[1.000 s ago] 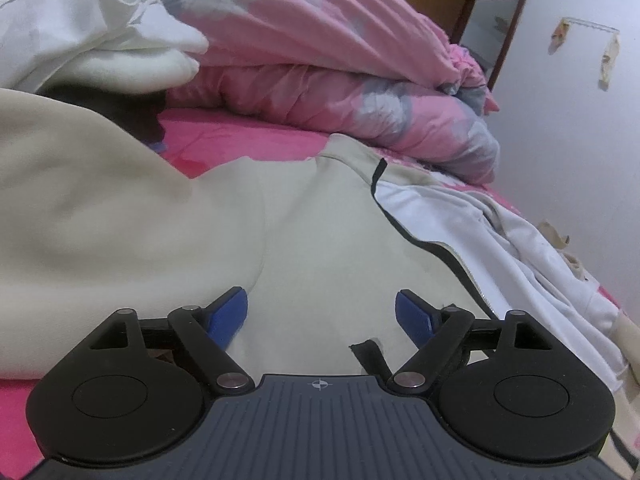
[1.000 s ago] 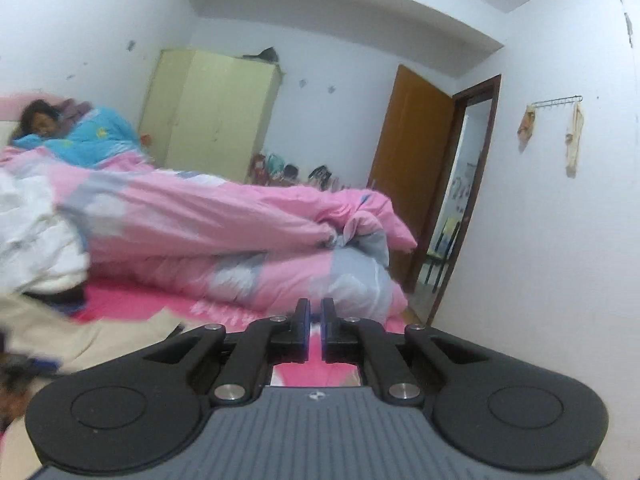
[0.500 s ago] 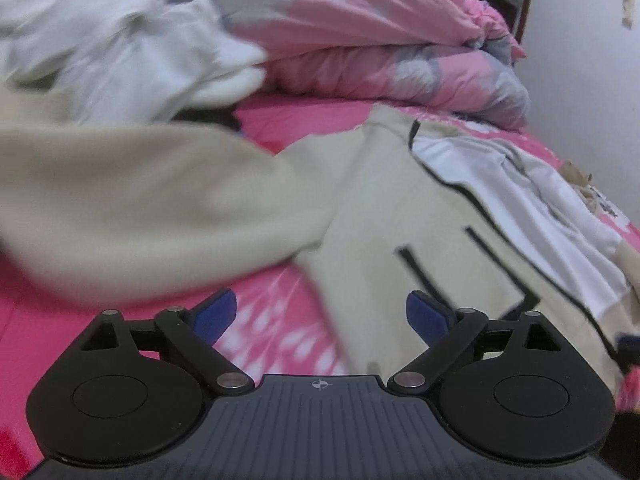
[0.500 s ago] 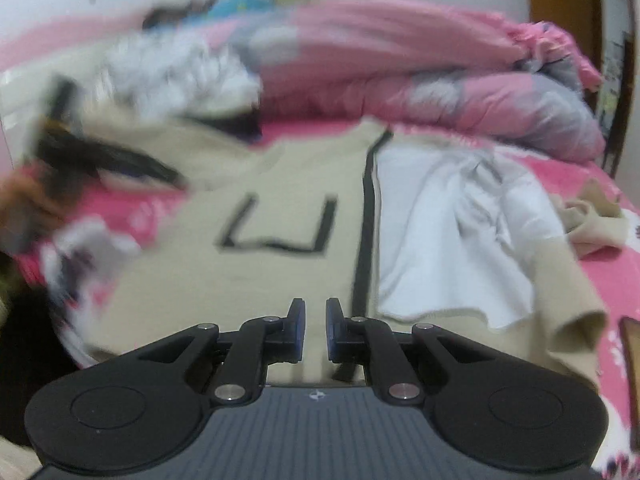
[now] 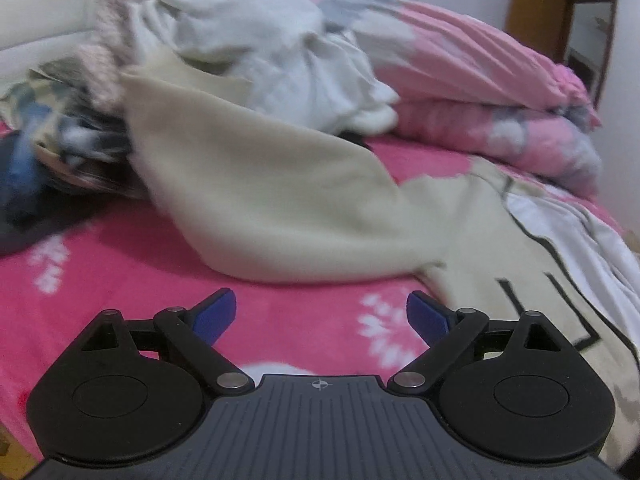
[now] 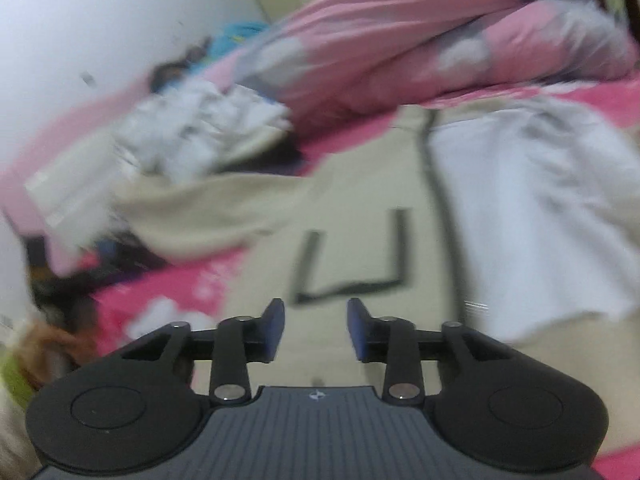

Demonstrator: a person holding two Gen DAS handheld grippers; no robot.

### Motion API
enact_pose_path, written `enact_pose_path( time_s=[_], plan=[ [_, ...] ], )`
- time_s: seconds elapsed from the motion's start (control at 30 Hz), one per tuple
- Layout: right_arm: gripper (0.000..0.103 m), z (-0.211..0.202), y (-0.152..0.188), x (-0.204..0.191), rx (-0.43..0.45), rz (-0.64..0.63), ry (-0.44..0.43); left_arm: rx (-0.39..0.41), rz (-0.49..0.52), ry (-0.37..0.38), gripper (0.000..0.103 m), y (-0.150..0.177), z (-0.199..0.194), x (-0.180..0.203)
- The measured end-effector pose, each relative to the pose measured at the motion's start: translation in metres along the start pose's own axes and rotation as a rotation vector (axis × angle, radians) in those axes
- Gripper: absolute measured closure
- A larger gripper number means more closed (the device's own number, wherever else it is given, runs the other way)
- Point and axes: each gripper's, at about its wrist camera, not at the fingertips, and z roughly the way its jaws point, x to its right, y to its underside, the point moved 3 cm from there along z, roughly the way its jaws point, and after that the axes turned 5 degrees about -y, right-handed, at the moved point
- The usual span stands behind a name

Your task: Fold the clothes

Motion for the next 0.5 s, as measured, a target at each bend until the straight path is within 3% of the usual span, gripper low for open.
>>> enact_pose_path(
  time_s=[0.17,0.5],
  plan=[
    [0.065,0.041,-0.016,-0.019,-0.027,0.068,-0.131,0.131,-0.070,-0.066,0.010,-0.016,-0.010,-0.035],
    [0.065,0.068,-0.002,0.000,-0.103,0.189,-0.151,0.285,-0.101,-0.169,0.010,-0.083,-0.006,-0.083]
  ],
)
